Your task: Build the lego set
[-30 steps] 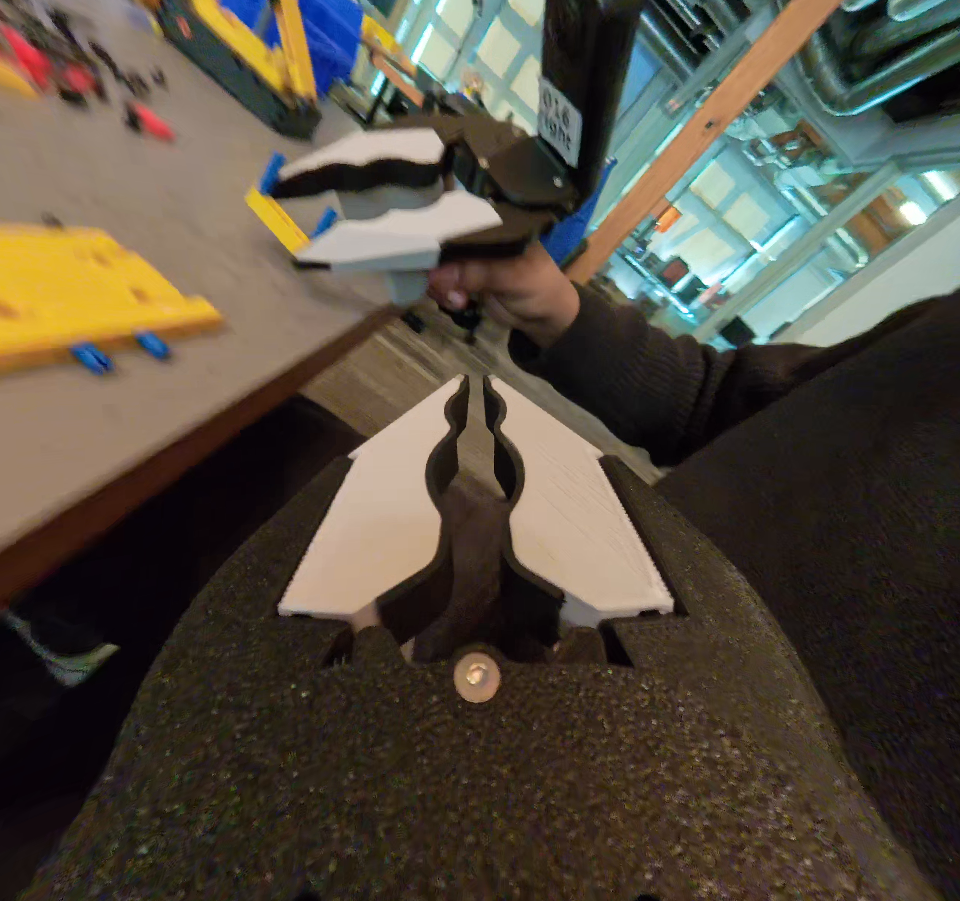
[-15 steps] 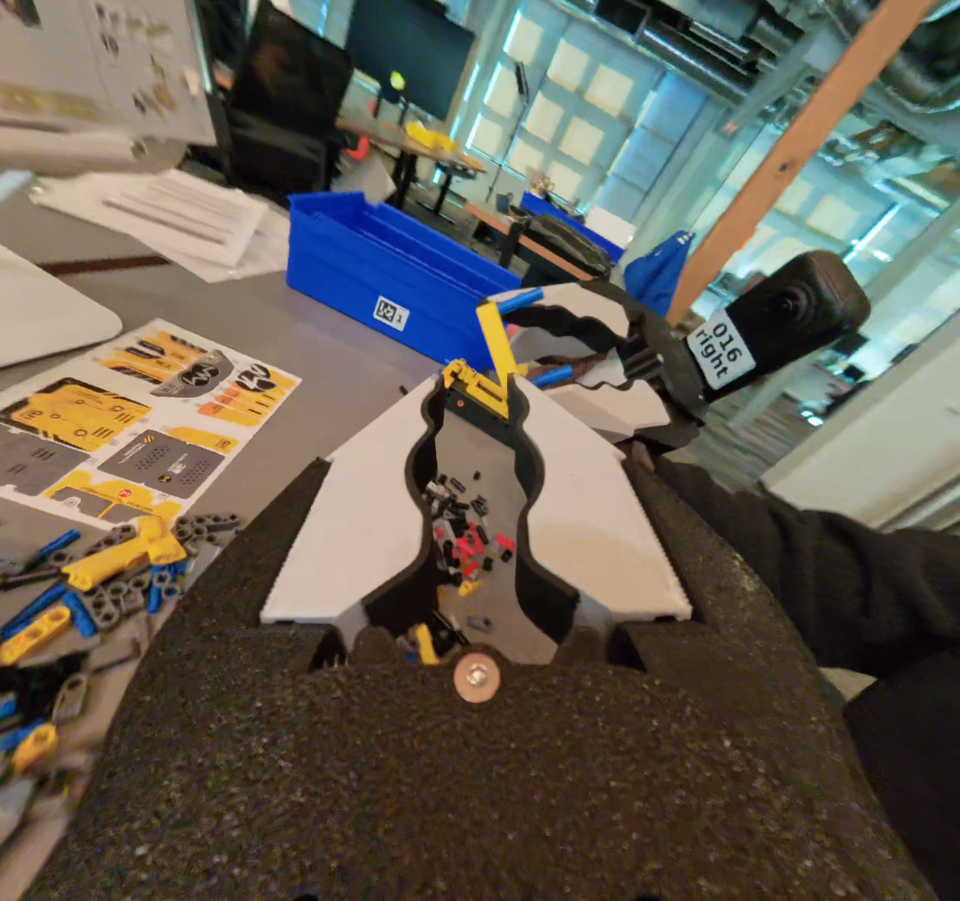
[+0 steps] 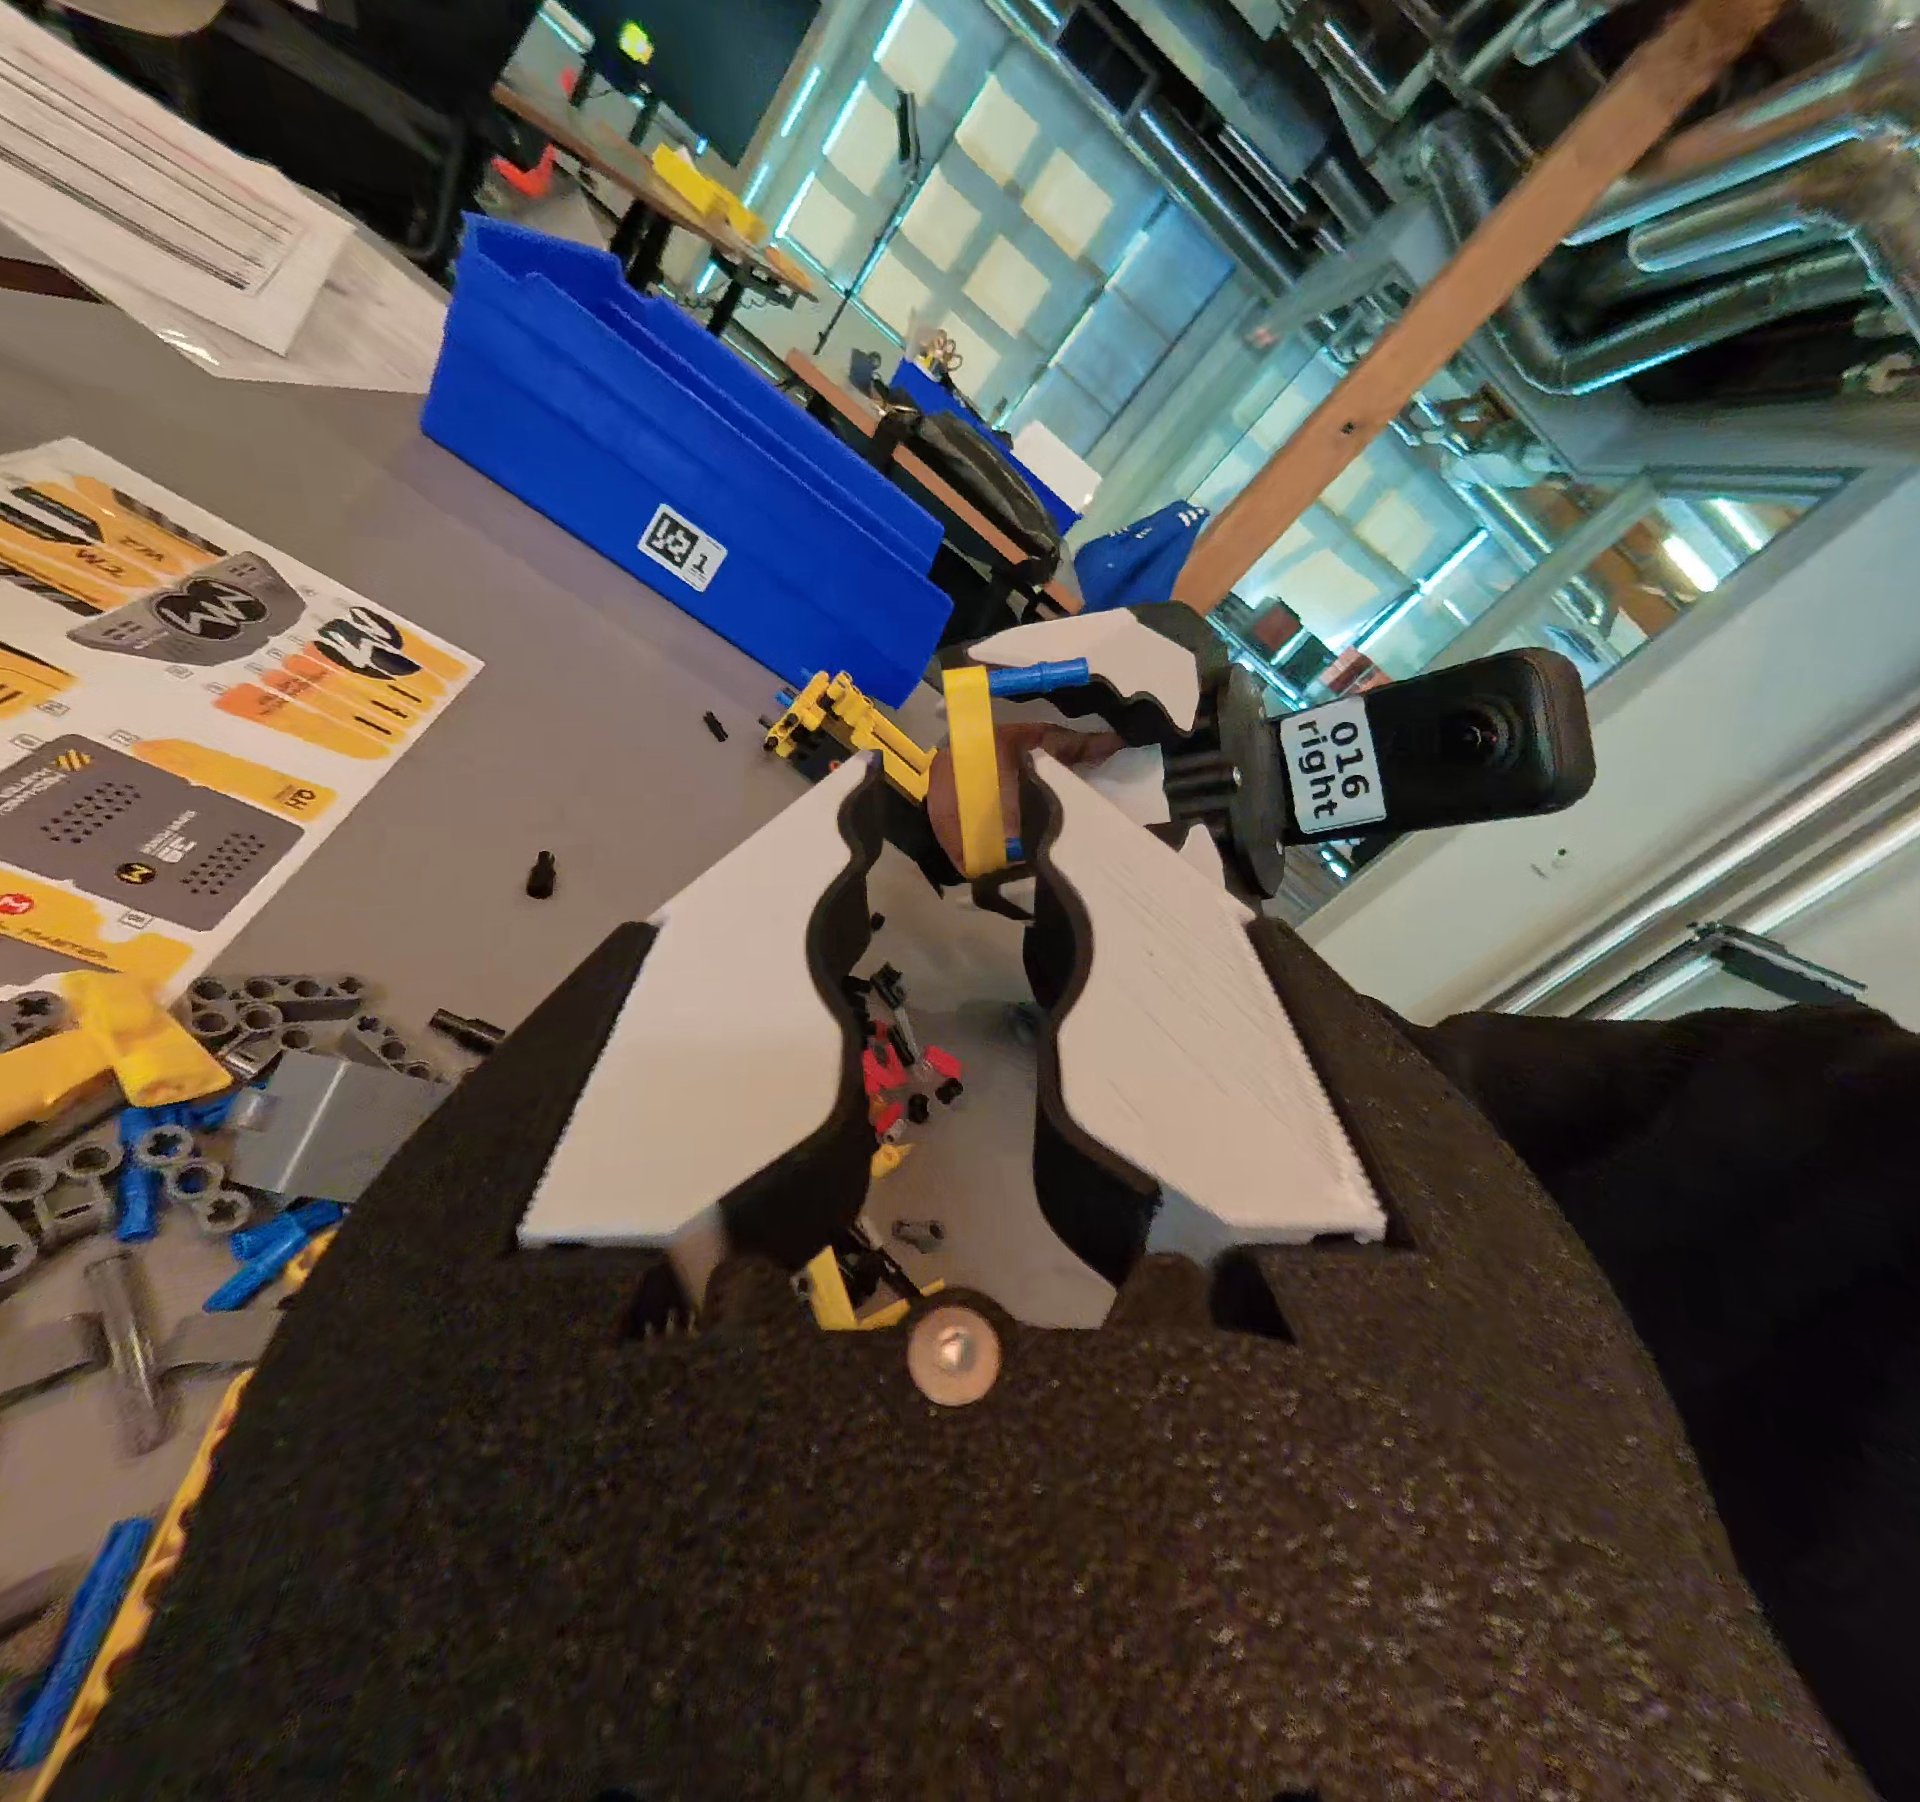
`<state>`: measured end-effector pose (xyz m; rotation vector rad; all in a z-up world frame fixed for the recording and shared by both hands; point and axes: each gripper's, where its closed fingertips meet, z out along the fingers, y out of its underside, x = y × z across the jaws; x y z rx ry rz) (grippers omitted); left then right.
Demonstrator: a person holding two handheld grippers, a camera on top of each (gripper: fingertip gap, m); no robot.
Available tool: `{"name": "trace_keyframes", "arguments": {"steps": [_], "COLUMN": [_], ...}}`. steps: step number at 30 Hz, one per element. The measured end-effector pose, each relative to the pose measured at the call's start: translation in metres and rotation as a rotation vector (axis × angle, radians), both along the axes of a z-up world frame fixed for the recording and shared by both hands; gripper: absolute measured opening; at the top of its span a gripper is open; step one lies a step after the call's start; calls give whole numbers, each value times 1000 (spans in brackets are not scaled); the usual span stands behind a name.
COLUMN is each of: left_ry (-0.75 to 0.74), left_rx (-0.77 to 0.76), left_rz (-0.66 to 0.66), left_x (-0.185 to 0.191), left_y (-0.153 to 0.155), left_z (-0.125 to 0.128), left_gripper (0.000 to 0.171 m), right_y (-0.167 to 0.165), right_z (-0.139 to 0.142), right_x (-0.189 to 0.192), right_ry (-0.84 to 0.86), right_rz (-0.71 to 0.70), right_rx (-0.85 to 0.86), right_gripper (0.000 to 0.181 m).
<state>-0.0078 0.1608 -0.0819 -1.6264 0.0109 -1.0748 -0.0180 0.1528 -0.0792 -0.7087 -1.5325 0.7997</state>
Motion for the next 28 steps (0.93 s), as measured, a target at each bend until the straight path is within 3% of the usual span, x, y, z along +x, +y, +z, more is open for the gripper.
{"name": "trace_keyframes", "arguments": {"steps": [4,7,9,13,20,23,28], "left_ry": [34,47,89,117,260,345,479], "left_rx": [2,13,25,78,272,327,372], "left_rz": [-1,-23,3,44,25,-18,-24], "left_x": [5,10,7,-2,6,21,35], "left_y": [0,-3,-2,-4,-18,-25,-29], "left_z": [-2,0,-1,7,18,20,14], "left_gripper": [23,8,7,7,7,7,7], "right_y": [-6,-8,-8,-11,-19,-21,-37], "right_z": [-2,-3,-3,4,37,37,26], "right_x": [1,1,0,2,25,28,27], "right_ry": [-5,-6,3,40,52,18,-42], "right_rz": [9,8,15,100,469,524,551], "right_rx": [59,69,45,-151,-739,-787,-715], "right_gripper": [39,39,39,39,39,38,35]}}
